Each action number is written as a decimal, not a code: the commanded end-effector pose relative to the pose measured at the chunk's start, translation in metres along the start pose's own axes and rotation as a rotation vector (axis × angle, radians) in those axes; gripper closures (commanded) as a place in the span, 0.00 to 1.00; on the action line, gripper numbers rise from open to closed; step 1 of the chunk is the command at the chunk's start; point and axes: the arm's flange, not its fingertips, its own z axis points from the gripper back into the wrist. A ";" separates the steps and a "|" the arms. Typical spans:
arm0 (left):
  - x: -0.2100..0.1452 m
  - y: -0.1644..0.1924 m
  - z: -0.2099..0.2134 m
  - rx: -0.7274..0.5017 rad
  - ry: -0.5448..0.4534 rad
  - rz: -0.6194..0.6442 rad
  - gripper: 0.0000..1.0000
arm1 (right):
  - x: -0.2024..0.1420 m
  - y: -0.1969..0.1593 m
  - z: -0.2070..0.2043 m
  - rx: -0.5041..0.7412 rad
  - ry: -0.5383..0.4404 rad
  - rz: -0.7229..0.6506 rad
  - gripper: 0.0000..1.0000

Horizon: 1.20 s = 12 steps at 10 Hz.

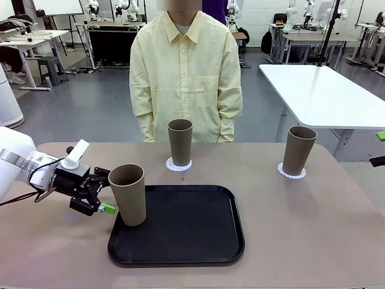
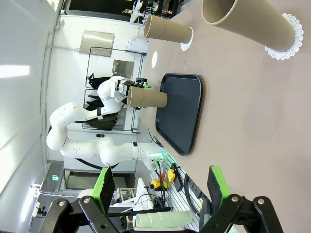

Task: Place coasters on the table and set cups on them.
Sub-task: Take one Reusable plastic cup from the Flat Tray and place it on a coaster set by the human.

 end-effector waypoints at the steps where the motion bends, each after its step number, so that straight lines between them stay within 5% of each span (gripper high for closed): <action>1: -0.003 -0.001 -0.015 0.002 -0.016 -0.028 0.00 | 0.000 0.000 0.000 0.003 0.001 0.000 0.00; 12: -0.004 0.005 -0.052 0.023 -0.074 -0.081 0.00 | 0.000 0.000 0.000 0.003 0.001 0.000 0.00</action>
